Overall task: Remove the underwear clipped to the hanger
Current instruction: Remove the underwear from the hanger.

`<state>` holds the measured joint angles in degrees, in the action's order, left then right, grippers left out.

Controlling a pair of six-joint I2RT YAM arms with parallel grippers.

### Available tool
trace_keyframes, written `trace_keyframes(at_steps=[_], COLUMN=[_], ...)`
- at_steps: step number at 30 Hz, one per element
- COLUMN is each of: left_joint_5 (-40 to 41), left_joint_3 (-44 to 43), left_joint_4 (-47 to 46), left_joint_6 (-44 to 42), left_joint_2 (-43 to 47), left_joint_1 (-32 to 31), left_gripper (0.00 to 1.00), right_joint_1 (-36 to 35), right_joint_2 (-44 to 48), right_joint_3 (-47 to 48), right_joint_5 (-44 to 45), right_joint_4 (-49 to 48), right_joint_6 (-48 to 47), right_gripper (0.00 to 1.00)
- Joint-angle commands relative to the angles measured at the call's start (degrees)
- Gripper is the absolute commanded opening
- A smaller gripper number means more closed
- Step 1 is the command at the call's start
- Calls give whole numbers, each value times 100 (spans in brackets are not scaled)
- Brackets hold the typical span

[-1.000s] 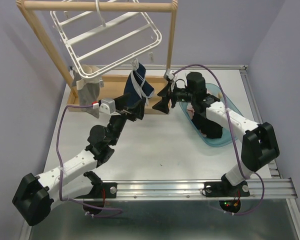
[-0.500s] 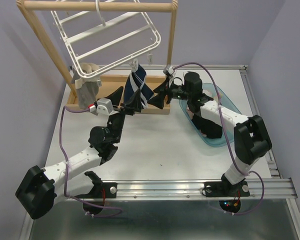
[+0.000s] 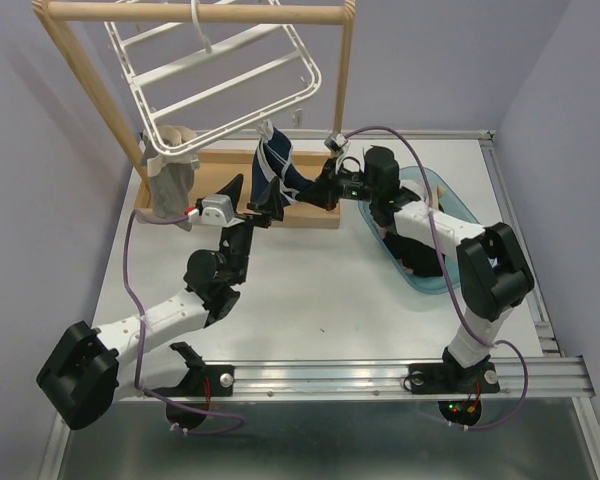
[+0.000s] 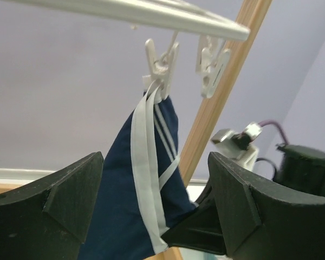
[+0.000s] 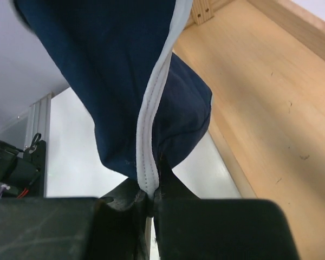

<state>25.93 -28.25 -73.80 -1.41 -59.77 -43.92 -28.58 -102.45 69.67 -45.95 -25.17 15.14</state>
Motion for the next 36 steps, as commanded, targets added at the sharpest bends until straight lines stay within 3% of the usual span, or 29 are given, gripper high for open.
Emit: trace_keyframes(at_steps=[1, 8, 24, 31, 36], left_joint_5=[359, 413, 193, 184, 114], left_joint_3=[-233, -576, -1271, -1473, -1377], left_joint_4=[-1636, -2621, -3404, -3580, -3317], left_joint_6=[-316, -694, -1028, -1028, -572], left_joint_2=[-280, -913, -1573, -1687, -1477], left_joint_1=[-29, -29, -29, -29, -29], left_gripper=[90, 92, 91, 89, 86], right_joint_1=[54, 238, 291, 291, 283], right_joint_2=[576, 955, 911, 894, 894], right_joint_3=[-128, -375, -612, -630, -648], right_joint_5=[-115, -265, -476, -529, -529], right_joint_4=[-603, -595, -568, -568, -568], right_joint_6=[68, 60, -2, -11, -28], right_gripper=[0, 1, 1, 0, 1])
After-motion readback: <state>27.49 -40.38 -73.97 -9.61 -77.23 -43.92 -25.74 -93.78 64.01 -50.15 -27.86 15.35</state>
